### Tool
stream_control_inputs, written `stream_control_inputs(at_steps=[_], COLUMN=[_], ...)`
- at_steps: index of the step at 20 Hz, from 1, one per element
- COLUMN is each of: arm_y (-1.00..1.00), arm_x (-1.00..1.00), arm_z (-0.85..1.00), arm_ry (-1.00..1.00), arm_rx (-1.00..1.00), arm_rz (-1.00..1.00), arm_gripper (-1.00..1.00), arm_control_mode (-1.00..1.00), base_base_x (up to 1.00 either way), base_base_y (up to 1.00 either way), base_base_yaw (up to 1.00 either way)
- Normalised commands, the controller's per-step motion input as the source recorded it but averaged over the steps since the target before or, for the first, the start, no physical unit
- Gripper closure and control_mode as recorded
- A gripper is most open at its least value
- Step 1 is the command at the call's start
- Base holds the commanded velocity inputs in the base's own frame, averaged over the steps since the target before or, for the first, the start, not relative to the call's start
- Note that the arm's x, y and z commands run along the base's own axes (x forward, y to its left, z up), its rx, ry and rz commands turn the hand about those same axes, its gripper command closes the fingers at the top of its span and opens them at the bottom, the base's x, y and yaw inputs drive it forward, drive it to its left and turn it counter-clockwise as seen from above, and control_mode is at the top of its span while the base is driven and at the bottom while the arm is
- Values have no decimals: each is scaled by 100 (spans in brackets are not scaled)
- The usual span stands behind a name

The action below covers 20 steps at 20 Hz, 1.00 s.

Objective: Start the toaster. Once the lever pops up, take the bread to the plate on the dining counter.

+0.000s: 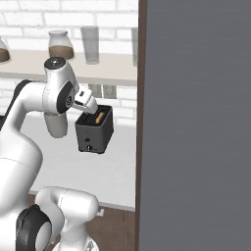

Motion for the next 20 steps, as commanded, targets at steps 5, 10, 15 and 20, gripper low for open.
stream_control_inputs(at_steps=[5,10,15,20], arm_y=[0,0,0,0], arm_x=[0,0,0,0], arm_z=[0,0,0,0], arm_ry=[0,0,0,0], arm_rx=[0,0,0,0], arm_rz=[0,0,0,0], arm_gripper=[-100,-100,-100,-100], arm_control_mode=[-100,-100,-100,-100], base_base_x=[0,0,0,0], base_base_y=[0,0,0,0], base_base_yaw=[0,0,0,0])
